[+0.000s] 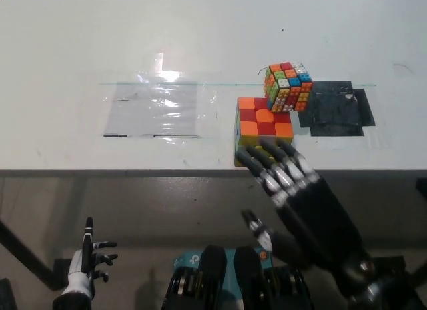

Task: The robot uses its right hand to pick up the small cube kept on the middle on the desk and place it on the bigger cube kept next to it

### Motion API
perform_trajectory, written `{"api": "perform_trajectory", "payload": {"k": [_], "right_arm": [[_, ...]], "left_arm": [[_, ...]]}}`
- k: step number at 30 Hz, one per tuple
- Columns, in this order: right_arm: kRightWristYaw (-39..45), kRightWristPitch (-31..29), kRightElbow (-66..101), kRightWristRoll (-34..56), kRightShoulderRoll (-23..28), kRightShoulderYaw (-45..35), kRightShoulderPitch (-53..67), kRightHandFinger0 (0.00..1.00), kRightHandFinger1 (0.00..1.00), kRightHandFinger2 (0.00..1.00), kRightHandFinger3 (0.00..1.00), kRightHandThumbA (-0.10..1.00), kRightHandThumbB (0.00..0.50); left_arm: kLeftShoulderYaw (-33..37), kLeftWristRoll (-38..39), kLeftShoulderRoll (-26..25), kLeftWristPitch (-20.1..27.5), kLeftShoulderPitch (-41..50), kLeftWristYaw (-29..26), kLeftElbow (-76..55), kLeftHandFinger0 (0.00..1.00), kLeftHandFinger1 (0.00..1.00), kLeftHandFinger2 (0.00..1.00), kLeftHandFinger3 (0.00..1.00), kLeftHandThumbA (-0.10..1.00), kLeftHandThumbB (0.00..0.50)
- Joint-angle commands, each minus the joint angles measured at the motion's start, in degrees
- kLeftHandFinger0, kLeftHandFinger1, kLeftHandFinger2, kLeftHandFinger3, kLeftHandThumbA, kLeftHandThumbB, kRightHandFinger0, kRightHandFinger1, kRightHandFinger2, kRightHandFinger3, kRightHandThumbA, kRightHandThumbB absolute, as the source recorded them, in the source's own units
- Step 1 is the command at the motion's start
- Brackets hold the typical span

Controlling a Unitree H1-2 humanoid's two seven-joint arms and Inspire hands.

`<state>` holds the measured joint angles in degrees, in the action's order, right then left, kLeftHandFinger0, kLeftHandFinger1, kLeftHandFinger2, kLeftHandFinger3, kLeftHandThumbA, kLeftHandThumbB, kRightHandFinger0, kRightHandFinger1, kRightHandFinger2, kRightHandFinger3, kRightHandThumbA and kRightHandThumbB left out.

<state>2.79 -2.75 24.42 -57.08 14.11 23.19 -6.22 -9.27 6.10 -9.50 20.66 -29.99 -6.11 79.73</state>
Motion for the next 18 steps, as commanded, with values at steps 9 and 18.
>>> {"api": "perform_trajectory", "payload": {"k": [9,18], "right_arm": [[-14.0,-2.9,-6.8,3.3,0.5,-13.0,17.7,0.91,1.0,1.0,1.0,0.4,0.213],[-21.0,-3.7,-17.9,7.7,-3.3,-18.8,16.4,0.88,1.0,1.0,1.0,0.35,0.162]], "left_arm": [[0.3,0.1,-1.4,1.0,-0.9,0.0,-0.4,0.12,0.66,0.17,0.0,1.0,0.5],[0.2,0.0,-1.1,0.5,-1.2,-0.8,-0.4,0.13,0.67,0.15,0.0,1.0,0.5]]}}
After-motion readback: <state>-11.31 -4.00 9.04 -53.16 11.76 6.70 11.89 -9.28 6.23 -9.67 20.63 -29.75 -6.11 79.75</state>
